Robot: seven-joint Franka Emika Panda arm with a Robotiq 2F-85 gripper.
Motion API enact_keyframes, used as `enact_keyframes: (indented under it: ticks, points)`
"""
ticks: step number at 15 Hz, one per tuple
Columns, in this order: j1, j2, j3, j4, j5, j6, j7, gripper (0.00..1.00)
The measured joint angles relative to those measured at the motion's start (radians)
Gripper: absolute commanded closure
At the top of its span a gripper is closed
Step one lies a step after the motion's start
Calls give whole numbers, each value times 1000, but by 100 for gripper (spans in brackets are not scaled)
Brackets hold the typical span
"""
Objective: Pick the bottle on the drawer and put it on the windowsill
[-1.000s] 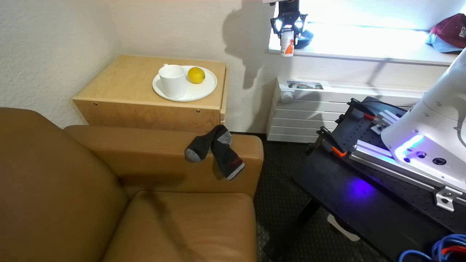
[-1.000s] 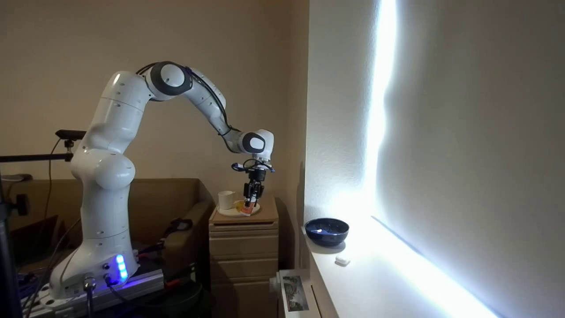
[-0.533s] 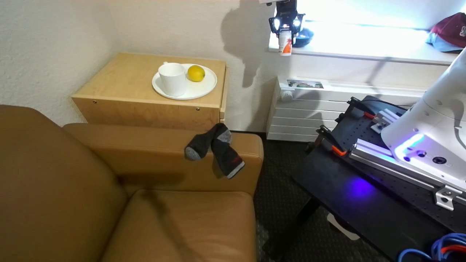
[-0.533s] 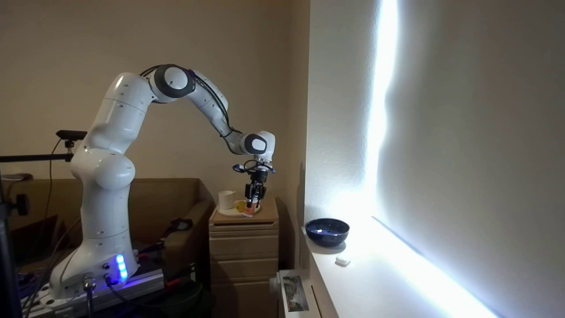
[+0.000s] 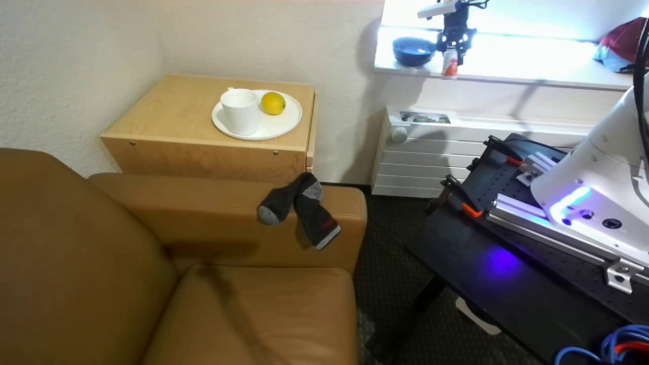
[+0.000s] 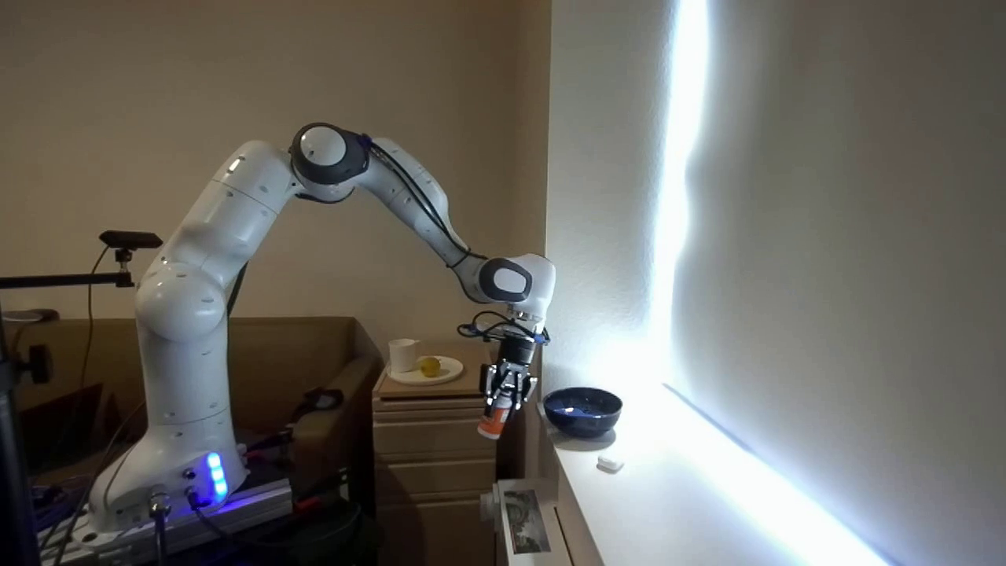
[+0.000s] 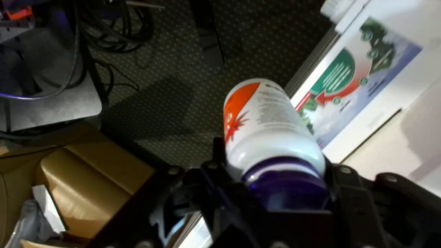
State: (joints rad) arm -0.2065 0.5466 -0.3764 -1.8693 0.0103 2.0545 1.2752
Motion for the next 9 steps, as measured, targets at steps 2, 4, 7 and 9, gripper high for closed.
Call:
enact_keyframes:
  ticks: [2, 4, 7, 9]
  points:
    - [-78, 21, -39, 36, 15, -21, 1, 69]
    - [-161, 47, -70, 92, 46, -46, 1, 69]
    - [-289, 89, -84, 228, 131, -123, -9, 44]
    - [-320, 101, -84, 274, 147, -150, -13, 69]
